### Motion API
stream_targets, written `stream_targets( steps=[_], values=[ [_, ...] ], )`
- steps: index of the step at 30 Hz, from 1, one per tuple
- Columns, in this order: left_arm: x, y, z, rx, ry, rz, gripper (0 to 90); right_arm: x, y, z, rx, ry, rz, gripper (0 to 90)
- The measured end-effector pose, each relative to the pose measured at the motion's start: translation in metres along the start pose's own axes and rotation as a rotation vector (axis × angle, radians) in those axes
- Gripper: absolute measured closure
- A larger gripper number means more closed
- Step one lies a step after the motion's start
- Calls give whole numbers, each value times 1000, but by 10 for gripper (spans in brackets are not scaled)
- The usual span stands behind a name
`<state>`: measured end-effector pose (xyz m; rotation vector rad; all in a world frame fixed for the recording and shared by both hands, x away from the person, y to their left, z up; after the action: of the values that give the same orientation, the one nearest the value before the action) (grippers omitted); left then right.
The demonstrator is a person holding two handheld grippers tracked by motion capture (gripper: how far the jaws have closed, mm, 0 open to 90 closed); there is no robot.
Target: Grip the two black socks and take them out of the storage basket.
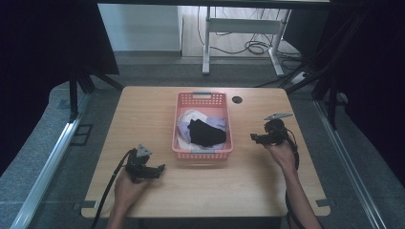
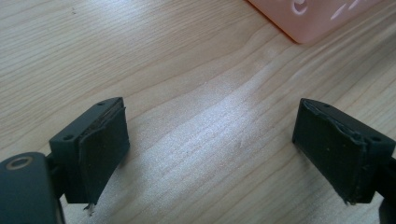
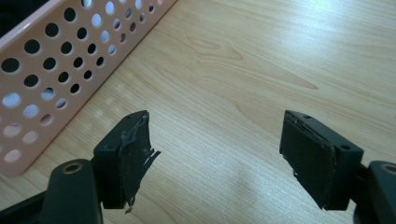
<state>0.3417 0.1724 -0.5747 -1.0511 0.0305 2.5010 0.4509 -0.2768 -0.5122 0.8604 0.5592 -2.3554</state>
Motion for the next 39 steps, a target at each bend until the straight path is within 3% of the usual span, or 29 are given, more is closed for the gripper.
stream_targets(
  steps=[19, 39],
  values=[
    [0, 0, 0, 0, 0, 0, 103, -1, -8, -4, -33, -14, 10, 249],
    [0, 0, 0, 0, -1, -1, 103, -18, -27, 3, -78, 33, 52, 240]
  ],
)
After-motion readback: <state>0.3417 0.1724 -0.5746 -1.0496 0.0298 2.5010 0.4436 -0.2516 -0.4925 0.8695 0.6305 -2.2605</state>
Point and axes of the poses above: each handheld gripper's, and its own axes: z roughly backward along the jaws, x roughly out of its underside, y roughly to its right, the point moved 4 cm from there along -z, roughly forward along the jaws, and after that the axes turned 14 degrees about -x, right-handed, at the moved point
